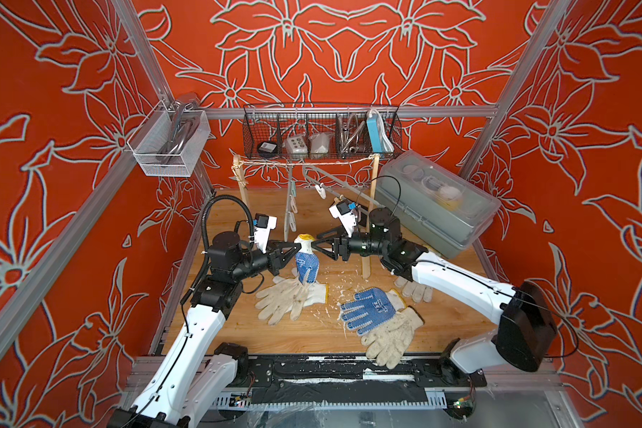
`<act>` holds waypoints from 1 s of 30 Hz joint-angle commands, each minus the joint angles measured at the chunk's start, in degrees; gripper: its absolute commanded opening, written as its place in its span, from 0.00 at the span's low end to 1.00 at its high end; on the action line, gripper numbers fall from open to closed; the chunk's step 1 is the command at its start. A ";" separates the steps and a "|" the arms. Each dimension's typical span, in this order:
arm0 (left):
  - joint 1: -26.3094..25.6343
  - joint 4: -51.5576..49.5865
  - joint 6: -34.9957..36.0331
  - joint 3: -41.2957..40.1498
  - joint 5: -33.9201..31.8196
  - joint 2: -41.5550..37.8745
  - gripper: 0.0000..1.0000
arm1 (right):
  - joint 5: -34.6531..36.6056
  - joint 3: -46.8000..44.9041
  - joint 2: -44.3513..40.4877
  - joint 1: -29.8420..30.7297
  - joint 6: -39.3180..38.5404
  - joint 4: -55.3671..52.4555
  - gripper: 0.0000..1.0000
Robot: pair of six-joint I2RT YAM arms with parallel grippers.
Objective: Clip the gloves onto a hanger to dry
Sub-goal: Pick up the glove from the center of the board.
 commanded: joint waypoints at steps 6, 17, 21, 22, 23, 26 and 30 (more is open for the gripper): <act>-0.14 5.67 -3.84 -1.12 0.18 -1.97 0.11 | -3.61 1.79 2.61 0.02 3.67 2.84 0.47; -0.14 4.31 -4.47 -2.05 -0.03 -2.86 0.14 | -5.16 2.29 2.00 0.08 6.74 6.00 0.13; -0.13 4.36 -4.88 -2.14 0.25 -2.77 0.17 | -4.80 2.24 1.19 0.03 6.15 4.93 0.00; -0.14 4.18 -4.86 -2.13 0.27 -2.69 0.19 | -4.57 2.23 1.09 0.02 5.78 4.42 0.00; -0.14 3.80 -4.72 -2.05 0.24 -2.76 0.22 | -4.23 2.23 0.95 0.02 5.19 3.89 0.00; -0.14 1.18 -3.63 -1.47 -0.57 -3.32 0.35 | -2.62 2.86 0.27 0.02 2.10 0.84 0.00; -0.07 -8.78 2.05 0.99 -2.98 -5.12 0.57 | 1.38 5.01 -0.82 -0.10 -5.60 -8.13 0.00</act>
